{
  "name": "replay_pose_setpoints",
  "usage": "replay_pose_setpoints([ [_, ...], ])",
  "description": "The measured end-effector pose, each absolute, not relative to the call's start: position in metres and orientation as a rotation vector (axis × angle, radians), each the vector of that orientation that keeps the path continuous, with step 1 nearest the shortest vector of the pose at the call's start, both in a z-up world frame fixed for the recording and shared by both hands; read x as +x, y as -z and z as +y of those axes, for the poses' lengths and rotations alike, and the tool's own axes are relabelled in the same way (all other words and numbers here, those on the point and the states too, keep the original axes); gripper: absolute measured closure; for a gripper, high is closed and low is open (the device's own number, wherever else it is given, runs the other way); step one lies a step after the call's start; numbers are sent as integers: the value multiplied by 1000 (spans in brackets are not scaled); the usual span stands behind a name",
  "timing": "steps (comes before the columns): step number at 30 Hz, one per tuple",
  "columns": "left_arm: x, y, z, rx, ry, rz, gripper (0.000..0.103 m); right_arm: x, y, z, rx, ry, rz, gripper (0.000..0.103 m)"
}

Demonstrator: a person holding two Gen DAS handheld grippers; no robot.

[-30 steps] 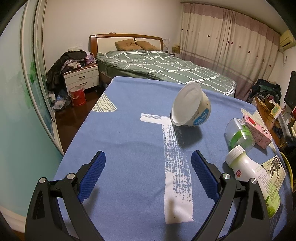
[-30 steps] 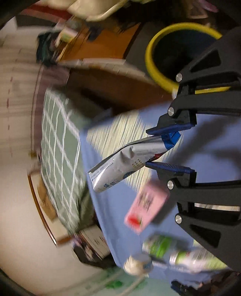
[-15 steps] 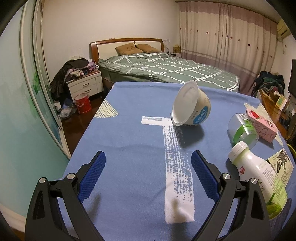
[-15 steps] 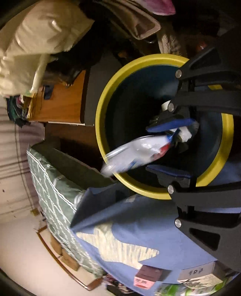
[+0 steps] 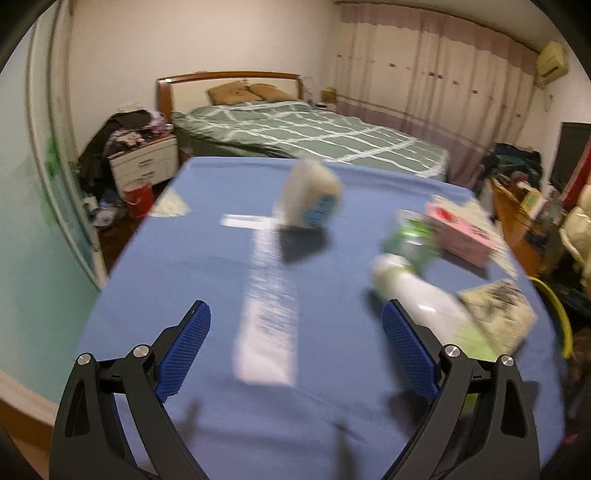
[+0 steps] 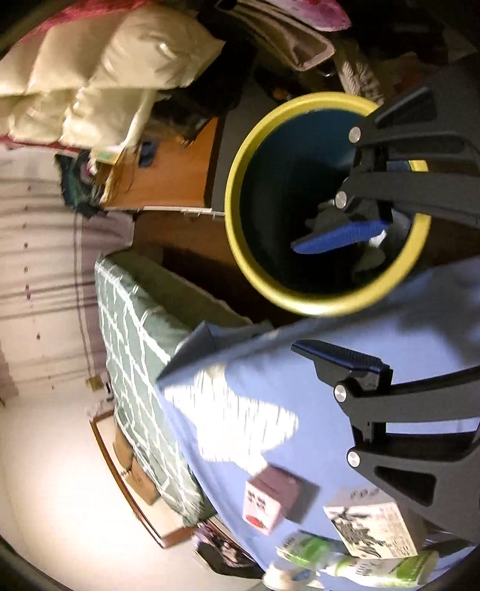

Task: Collect trash
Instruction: 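Grasp the green-label plastic bottle with the left gripper and lift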

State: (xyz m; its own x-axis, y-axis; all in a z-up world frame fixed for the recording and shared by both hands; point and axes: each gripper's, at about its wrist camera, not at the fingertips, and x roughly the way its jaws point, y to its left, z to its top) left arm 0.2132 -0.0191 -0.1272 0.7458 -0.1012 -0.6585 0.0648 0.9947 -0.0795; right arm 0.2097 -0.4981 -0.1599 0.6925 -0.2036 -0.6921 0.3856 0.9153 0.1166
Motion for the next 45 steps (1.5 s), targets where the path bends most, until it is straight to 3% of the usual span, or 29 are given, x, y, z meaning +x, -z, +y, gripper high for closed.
replay_pose_setpoints([
  [12,176,148,-122,65,231,802,8,214,156,-490,284,324,747,55],
  [17,180,157,-122,53,209,813,22,213,157,-489,282,324,745,55],
  [25,180,160,-120,56,205,787,34,213,158,-490,292,321,749,55],
  [27,179,160,-119,60,211,781,41,213,159,-489,292,320,751,55],
  [30,180,159,-116,62,221,777,42,213,158,-489,296,319,751,55],
  [45,180,76,-79,137,175,565,50,213,159,-489,295,318,751,55],
])
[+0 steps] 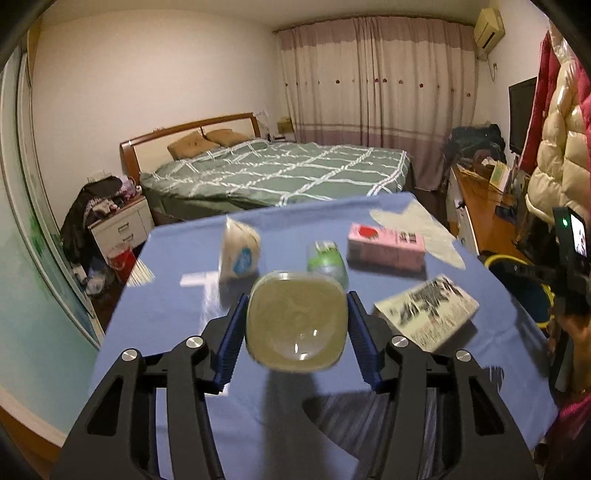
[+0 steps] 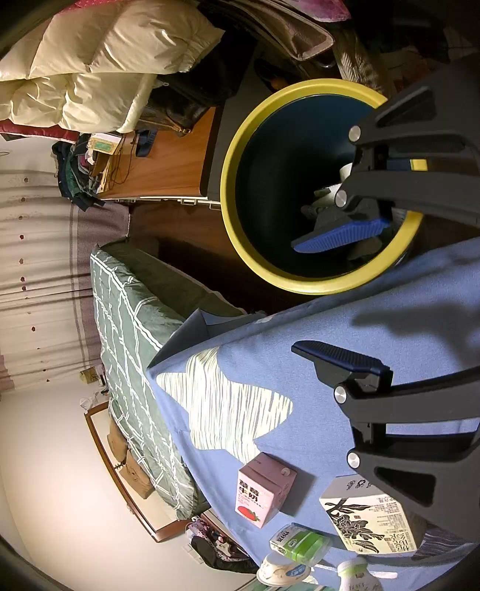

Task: Collect trash
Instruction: 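Grasp the green-label plastic bottle with the left gripper and lift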

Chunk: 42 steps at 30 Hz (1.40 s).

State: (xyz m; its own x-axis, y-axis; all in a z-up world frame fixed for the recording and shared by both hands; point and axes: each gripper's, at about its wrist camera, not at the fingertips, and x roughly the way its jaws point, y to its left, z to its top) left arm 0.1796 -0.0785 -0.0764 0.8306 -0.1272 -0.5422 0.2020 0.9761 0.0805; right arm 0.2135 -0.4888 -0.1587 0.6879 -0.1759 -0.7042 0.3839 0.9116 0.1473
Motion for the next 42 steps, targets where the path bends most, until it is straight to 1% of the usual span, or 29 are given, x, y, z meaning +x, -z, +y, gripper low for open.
replay_pose_setpoints([
  [8,219,72,-66,107,157,590,53,215,161,-486,297,310,763,55],
  [13,204,83,-62,102,175,660,53,217,162,-487,309,299,778,55],
  [14,196,88,-62,101,180,679,51,218,162,-487,312,297,778,55],
  [15,185,94,-59,99,180,706,41,218,162,-487,313,295,778,55],
  [16,178,99,-57,100,172,716,35,218,162,-487,314,295,775,55],
  [17,167,105,-55,102,168,728,33,218,161,-487,314,294,774,55],
  [19,150,117,-51,88,166,756,32,218,162,-486,315,293,775,55],
  [21,139,127,-46,59,157,786,23,218,162,-486,315,293,775,55],
  [26,128,146,-46,19,156,815,23,218,161,-484,310,293,770,55],
  [28,128,152,-51,29,156,822,23,218,161,-484,311,292,769,55],
  [30,129,157,-52,27,152,833,31,219,161,-484,311,290,772,55],
  [33,131,162,-50,4,157,850,39,218,160,-484,310,290,771,55],
  [34,131,162,-49,1,157,850,41,218,160,-483,310,290,772,55],
  [35,131,164,-48,-2,160,850,45,218,160,-483,310,290,772,55],
  [36,131,164,-47,-5,161,848,50,218,160,-484,310,288,773,55],
  [39,129,161,-45,8,166,821,51,219,160,-483,309,286,773,55],
  [42,126,146,-48,61,166,770,51,219,161,-483,309,284,775,55],
])
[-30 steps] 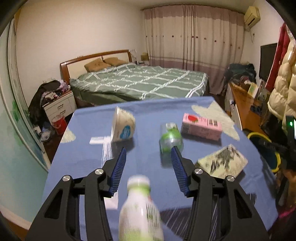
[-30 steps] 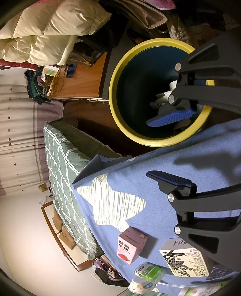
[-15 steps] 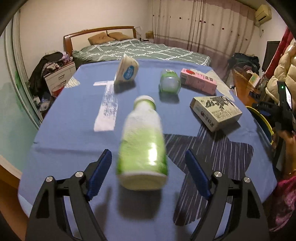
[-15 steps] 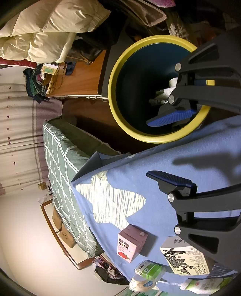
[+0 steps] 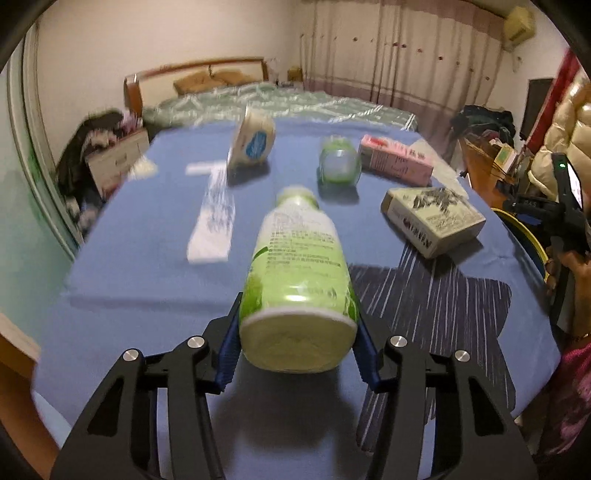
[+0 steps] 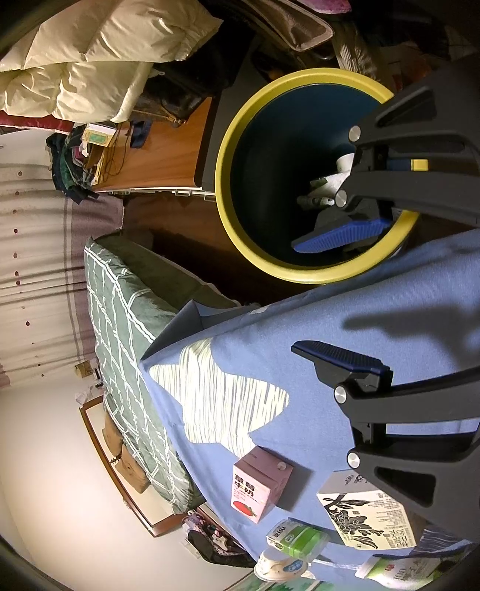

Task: Collect trash
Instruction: 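Grasp the green-label plastic bottle with the left gripper and lift, then carry the green-label bottle over the bin and open the left gripper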

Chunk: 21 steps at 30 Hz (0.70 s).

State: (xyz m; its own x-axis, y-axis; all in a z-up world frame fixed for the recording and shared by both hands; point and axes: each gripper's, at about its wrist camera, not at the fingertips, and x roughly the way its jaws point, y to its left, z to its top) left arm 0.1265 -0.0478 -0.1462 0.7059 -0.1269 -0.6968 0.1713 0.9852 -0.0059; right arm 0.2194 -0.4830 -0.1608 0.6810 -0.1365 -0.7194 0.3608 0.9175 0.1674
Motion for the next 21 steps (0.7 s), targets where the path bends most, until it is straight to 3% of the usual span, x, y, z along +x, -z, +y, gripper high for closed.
replay_pose_setpoints([
  [10,152,75,-55,166,192,579,52,221,162,-483,310,283,778,55],
  [21,194,71,-63,162,184,598,52,222,164,-484,311,271,796,55],
])
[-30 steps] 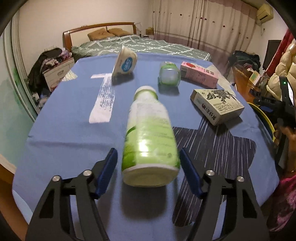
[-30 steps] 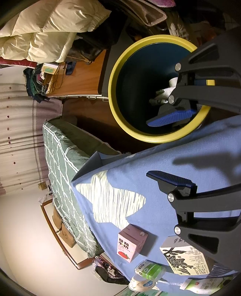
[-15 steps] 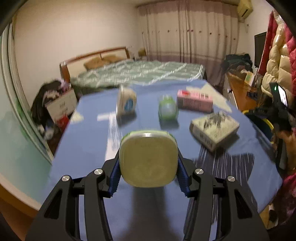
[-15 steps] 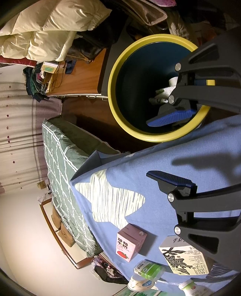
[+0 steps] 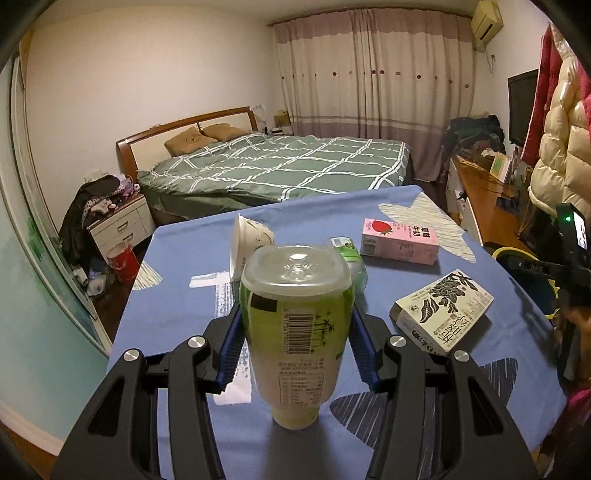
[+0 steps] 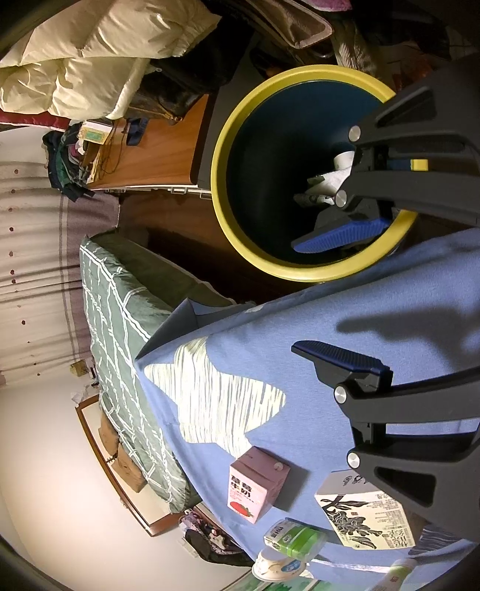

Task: Collect trash
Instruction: 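Carry the green-label bottle over the bin and open the left gripper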

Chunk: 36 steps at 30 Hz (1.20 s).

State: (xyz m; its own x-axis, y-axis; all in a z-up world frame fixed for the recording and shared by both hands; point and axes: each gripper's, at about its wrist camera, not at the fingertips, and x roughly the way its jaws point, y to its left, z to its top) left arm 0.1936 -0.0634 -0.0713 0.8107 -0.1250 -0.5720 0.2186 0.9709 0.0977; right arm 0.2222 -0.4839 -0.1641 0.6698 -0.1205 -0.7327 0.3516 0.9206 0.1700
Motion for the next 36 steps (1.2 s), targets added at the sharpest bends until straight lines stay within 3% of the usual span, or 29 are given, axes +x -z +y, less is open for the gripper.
replay_pose_setpoints([
  [17,193,30,-108,161,320,529,52,198,158,-522,296,319,764,56],
  [28,199,2,-247,193,580,482,52,157,163,-589,344,431,768,55],
  [36,210,23,-376,223,743,530,52,134,171,-630,384,461,775,55],
])
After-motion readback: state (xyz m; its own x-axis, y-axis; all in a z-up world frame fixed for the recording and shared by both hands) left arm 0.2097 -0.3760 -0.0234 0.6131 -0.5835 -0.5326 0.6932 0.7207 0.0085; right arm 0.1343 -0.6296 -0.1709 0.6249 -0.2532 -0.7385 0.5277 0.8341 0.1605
